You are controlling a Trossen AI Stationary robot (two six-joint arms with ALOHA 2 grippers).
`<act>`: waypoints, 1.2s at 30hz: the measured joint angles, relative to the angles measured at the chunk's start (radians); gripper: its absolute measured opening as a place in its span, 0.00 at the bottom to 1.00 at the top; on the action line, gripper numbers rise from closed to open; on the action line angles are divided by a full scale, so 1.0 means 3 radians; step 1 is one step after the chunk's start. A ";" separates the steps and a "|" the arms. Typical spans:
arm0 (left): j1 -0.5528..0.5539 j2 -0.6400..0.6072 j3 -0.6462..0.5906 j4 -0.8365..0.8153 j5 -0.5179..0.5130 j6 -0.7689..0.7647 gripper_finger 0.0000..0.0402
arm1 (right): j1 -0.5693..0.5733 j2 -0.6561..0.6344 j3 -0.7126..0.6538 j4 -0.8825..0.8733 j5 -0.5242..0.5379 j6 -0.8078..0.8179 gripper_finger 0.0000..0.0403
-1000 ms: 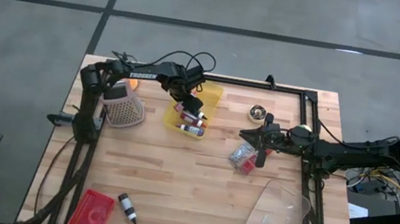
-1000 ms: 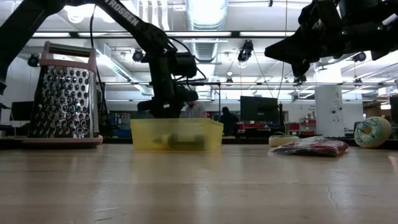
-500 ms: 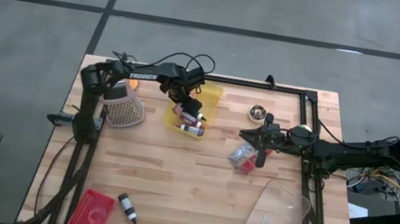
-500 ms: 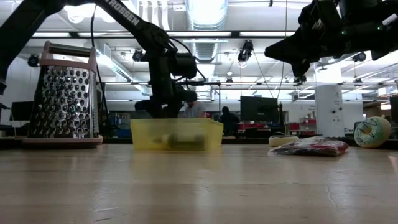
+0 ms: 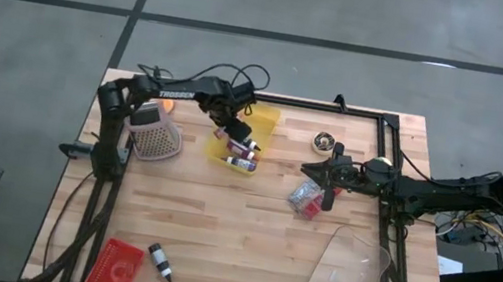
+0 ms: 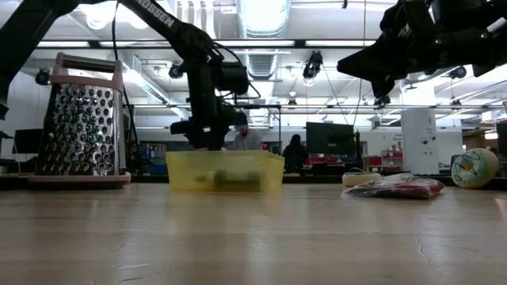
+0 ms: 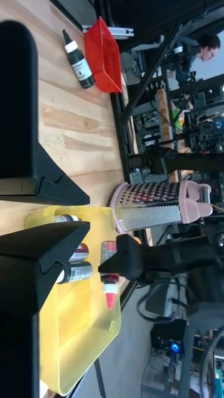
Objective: Pick & Place Food Item
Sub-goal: Put the pink food coloring into the yellow bin
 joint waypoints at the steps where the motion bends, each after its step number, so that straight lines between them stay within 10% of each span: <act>1: 0.0000 0.0009 -0.0019 -0.0002 -0.0003 -0.0039 0.34 | 0.0000 0.0001 0.0000 0.0000 0.0000 -0.0001 0.12; 36: 0.0080 0.0009 -0.0525 0.0237 0.0190 -0.0345 0.34 | 0.0000 0.0000 0.0000 0.0000 0.0000 0.0000 0.12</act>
